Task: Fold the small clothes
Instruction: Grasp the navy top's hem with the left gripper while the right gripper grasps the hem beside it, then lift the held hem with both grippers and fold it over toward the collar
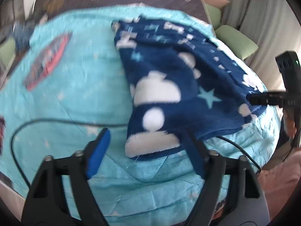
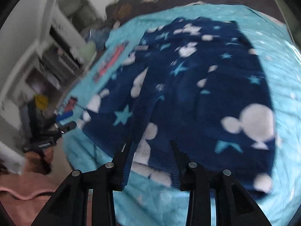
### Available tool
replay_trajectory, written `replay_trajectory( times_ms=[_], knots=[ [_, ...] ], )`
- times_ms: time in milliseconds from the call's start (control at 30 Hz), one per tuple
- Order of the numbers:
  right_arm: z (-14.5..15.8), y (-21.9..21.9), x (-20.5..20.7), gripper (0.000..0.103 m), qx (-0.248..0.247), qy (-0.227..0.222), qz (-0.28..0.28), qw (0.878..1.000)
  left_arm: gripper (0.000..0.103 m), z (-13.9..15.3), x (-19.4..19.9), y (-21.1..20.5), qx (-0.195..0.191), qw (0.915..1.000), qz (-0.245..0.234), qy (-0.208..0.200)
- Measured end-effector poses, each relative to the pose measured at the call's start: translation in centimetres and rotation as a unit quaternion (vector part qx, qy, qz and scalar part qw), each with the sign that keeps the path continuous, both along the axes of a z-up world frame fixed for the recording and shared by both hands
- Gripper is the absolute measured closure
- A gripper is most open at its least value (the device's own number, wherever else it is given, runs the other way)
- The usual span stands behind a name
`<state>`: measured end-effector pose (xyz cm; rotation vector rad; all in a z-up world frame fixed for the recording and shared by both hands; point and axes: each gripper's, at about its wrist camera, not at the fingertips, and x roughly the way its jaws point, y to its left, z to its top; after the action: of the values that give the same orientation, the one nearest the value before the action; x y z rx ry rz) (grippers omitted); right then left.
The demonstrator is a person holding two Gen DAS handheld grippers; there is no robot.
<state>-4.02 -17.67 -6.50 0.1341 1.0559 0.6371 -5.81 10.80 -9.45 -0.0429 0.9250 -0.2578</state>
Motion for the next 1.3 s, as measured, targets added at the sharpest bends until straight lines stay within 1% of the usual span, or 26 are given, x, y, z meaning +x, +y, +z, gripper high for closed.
replay_trajectory(
  times_ms=[33,67,100,167,200,233,300,333,367,433,500,533,567,600,633,667,767,867,967,1033,1067,1100,1133,1167,1200,1300],
  knots=[
    [-0.8,0.7,0.6,0.065,0.016,0.022,0.007,1.000,0.077,-0.7,0.6,0.6,-0.037,0.9991,0.005,0.020],
    [-1.3,1.0,1.0,0.064,0.025,0.034,0.009,0.999,0.088,-1.0,0.8,1.0,-0.055,0.9979,0.012,0.030],
    [-1.8,1.1,1.4,0.064,0.033,0.043,0.007,0.998,0.090,-1.1,0.9,1.6,-0.074,0.9965,0.022,0.033],
    [-2.7,1.6,2.3,0.065,0.038,0.054,-0.005,0.998,0.091,0.0,0.0,2.1,-0.078,0.9964,0.026,0.018],
    [-2.9,1.5,2.5,0.087,0.038,0.055,-0.009,0.998,0.091,0.6,-0.5,2.3,-0.077,0.9966,0.026,0.013],
    [-3.0,1.8,2.5,0.098,0.038,0.058,-0.006,0.998,0.092,1.2,-1.1,2.4,-0.074,0.9970,0.022,0.009],
    [-2.4,2.0,1.8,0.098,0.044,0.058,0.008,0.997,0.092,2.4,-2.5,2.6,-0.061,0.9980,0.016,-0.003],
    [-2.4,1.9,1.5,0.098,0.047,0.063,0.017,0.997,0.092,2.5,-2.9,2.9,-0.066,0.9977,0.013,-0.001],
    [-2.6,1.7,1.3,0.098,0.047,0.072,0.020,0.996,0.091,2.4,-3.1,2.9,-0.070,0.9975,0.008,0.004],
    [-3.3,0.9,1.5,0.098,0.046,0.085,0.009,0.995,0.090,1.9,-2.9,2.5,-0.057,0.9983,0.009,0.006],
    [-3.2,-0.2,1.9,0.096,0.071,0.095,-0.001,0.993,0.085,1.5,-2.8,2.3,-0.041,0.9990,0.008,0.014],
    [-2.7,-0.7,1.7,0.092,0.068,0.088,-0.009,0.994,0.082,1.5,-2.9,2.2,-0.034,0.9993,0.008,0.015],
    [-1.8,-1.4,1.2,0.089,0.049,0.065,-0.015,0.997,0.068,1.6,-3.0,2.2,-0.030,0.9995,0.005,0.013],
    [-1.3,-1.8,0.6,0.084,0.036,0.051,-0.018,0.998,0.050,1.8,-3.2,2.2,-0.027,0.9996,0.001,0.006],
    [-0.5,-2.6,-0.1,0.075,0.020,0.032,-0.021,0.999,0.041,2.1,-3.4,2.2,-0.025,0.9997,-0.002,-0.002],
    [0.2,-3.4,-0.7,0.073,0.008,0.018,-0.026,0.999,0.035,2.4,-3.6,2.2,-0.025,0.9996,-0.007,-0.013],
    [1.0,-6.6,-2.2,0.065,-0.030,-0.006,-0.077,0.997,0.035,2.3,-3.1,2.3,-0.027,0.9996,-0.008,-0.008],
    [0.9,-11.1,-3.1,0.064,-0.031,0.001,-0.158,0.987,0.035,1.2,-2.4,2.4,-0.029,0.9995,0.004,0.014],
    [-0.1,-15.4,-4.1,0.062,-0.009,0.020,-0.249,0.968,0.035,0.2,-1.7,2.5,-0.038,0.9987,0.008,0.033],
    [-0.8,-16.9,-4.1,0.060,0.018,0.036,-0.281,0.959,0.035,-0.1,-1.3,2.4,-0.051,0.9979,0.006,0.040],
    [-1.5,-17.7,-4.1,0.059,0.046,0.048,-0.291,0.954,0.035,-0.2,-1.1,2.3,-0.057,0.9974,0.006,0.044],
    [-1.8,-18.0,-4.1,0.057,0.064,0.054,-0.291,0.953,0.037,-0.4,-0.9,2.2,-0.059,0.9971,0.007,0.047],
    [-2.3,-18.2,-3.9,0.055,0.085,0.062,-0.289,0.952,0.043,-0.7,-0.7,2.1,-0.061,0.9967,0.009,0.052],
    [-2.8,-18.3,-3.7,0.053,0.101,0.070,-0.283,0.951,0.068,-1.1,-0.5,1.9,-0.063,0.9962,0.008,0.059],
    [-3.3,-18.4,-3.4,0.049,0.110,0.078,-0.276,0.951,0.082,-1.3,-0.4,1.7,-0.068,0.9956,0.004,0.065],
    [-4.8,-17.6,-2.5,0.047,0.114,0.104,-0.263,0.952,0.086,-1.0,-0.5,1.1,-0.057,0.9968,0.003,0.055]
  ],
)
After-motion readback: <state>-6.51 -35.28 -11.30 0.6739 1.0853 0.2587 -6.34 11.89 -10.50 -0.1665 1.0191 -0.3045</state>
